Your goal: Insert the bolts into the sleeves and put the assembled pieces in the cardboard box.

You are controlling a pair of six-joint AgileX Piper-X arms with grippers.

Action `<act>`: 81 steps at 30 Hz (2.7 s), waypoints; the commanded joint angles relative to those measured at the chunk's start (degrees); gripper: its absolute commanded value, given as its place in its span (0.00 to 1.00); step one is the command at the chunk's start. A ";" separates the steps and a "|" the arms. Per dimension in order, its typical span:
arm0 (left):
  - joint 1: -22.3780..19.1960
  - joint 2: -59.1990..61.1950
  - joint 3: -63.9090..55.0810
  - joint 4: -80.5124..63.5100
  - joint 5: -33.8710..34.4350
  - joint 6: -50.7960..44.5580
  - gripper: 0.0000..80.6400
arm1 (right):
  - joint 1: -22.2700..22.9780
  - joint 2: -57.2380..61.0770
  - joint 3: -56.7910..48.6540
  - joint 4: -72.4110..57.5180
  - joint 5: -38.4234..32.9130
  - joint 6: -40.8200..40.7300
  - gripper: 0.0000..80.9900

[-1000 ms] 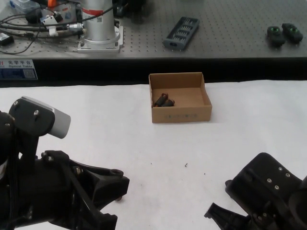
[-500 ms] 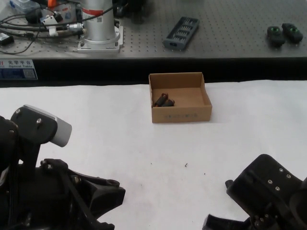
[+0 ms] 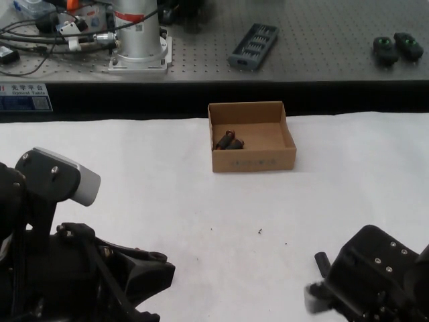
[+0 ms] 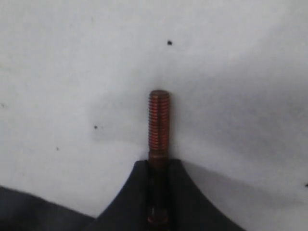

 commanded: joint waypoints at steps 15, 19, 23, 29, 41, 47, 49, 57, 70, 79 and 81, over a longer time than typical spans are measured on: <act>0.19 -0.57 -0.32 -0.60 0.11 -1.47 0.14 | 0.24 0.13 -11.01 0.83 13.45 -37.62 0.05; 0.19 -0.57 -0.32 -0.60 -0.42 -1.50 0.14 | 0.24 0.13 -12.33 -0.02 13.43 -44.91 0.05; 0.19 -0.57 -0.32 -0.60 -0.42 -1.50 0.14 | 0.24 0.13 -12.32 1.98 13.43 -53.81 0.05; 0.19 -0.57 -0.32 -0.60 -1.56 -1.50 0.14 | 0.24 0.13 -12.32 4.18 13.43 -59.48 0.11; 0.19 -0.57 -0.32 -0.71 -1.60 -1.01 0.14 | 0.24 0.13 -12.32 1.94 15.50 -53.66 0.39; 0.19 -0.57 -0.32 -0.71 -2.02 -1.02 0.14 | -0.11 0.13 -12.32 1.86 8.32 -19.19 0.39; 0.19 -0.57 -0.32 -0.71 -2.29 -1.02 0.14 | -0.11 0.13 -12.32 1.25 5.47 -9.13 0.39; 0.19 -0.57 -0.32 -0.71 -3.07 -1.02 0.14 | -0.11 0.13 -12.32 -4.26 -2.33 20.14 0.39; 0.19 -0.57 -0.32 -0.71 -4.11 -1.02 0.14 | -0.11 0.13 -10.02 -10.64 4.91 42.36 0.39; 0.19 -0.57 -0.32 -0.71 -4.22 -0.73 0.14 | -0.11 0.13 -2.83 -15.23 2.72 49.56 0.39; 0.19 -0.57 -0.32 -0.71 -4.22 -0.58 0.14 | -0.11 0.13 -2.36 -15.84 2.72 50.04 0.39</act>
